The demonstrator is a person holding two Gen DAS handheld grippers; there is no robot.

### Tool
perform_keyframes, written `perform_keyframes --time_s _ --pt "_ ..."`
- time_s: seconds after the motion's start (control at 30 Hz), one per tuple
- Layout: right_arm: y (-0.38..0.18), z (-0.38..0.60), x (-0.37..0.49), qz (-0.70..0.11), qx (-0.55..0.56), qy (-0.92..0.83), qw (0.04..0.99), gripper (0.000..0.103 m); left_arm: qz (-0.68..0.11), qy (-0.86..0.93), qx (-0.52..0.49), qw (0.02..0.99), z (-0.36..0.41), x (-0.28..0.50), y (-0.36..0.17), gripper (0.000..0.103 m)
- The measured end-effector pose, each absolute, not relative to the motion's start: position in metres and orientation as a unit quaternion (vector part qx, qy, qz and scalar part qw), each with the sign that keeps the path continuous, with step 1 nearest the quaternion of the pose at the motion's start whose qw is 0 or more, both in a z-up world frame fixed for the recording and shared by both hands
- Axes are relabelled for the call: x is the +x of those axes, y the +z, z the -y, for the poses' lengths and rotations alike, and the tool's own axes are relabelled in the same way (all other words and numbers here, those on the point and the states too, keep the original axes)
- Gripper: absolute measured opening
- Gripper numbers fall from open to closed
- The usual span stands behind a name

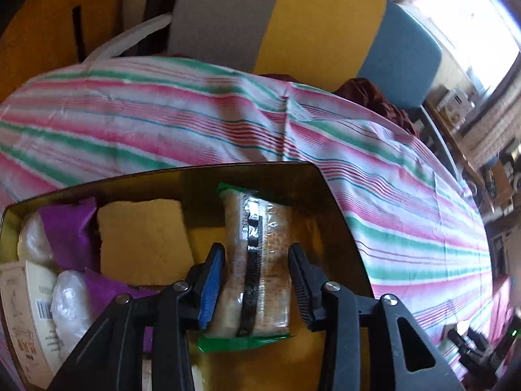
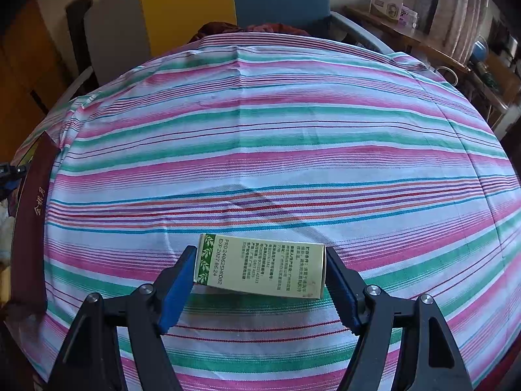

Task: Organize objects
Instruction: 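Carry the cracker packet into the gold tray and open the left tool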

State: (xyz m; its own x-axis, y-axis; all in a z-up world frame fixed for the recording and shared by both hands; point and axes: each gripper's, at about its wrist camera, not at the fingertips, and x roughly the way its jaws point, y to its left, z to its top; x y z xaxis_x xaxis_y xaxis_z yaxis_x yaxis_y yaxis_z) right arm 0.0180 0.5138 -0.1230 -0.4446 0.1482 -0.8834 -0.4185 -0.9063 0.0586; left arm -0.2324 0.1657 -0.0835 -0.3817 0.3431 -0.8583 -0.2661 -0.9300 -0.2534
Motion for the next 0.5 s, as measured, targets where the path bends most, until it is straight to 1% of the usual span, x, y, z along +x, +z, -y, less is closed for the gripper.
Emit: perform_keyframes --time_s 0.13,0.33,0.5 --pt "-0.123 -0.514 0.018 -0.135 -0.499 0.839 0.170 0.075 0.031 0.850 -0.495 0.174 -0.148 -0.212 -0.067 0.040" --pt "-0.121 -0.510 0.018 -0.124 -0.497 0.841 0.173 0.075 0.015 0.875 -0.452 0.172 -0.112 -0.156 -0.043 0.040" --pt "-0.106 -0.494 0.016 -0.109 -0.479 0.856 0.163 0.075 0.006 0.884 -0.436 0.167 -0.082 -0.113 -0.033 0.040"
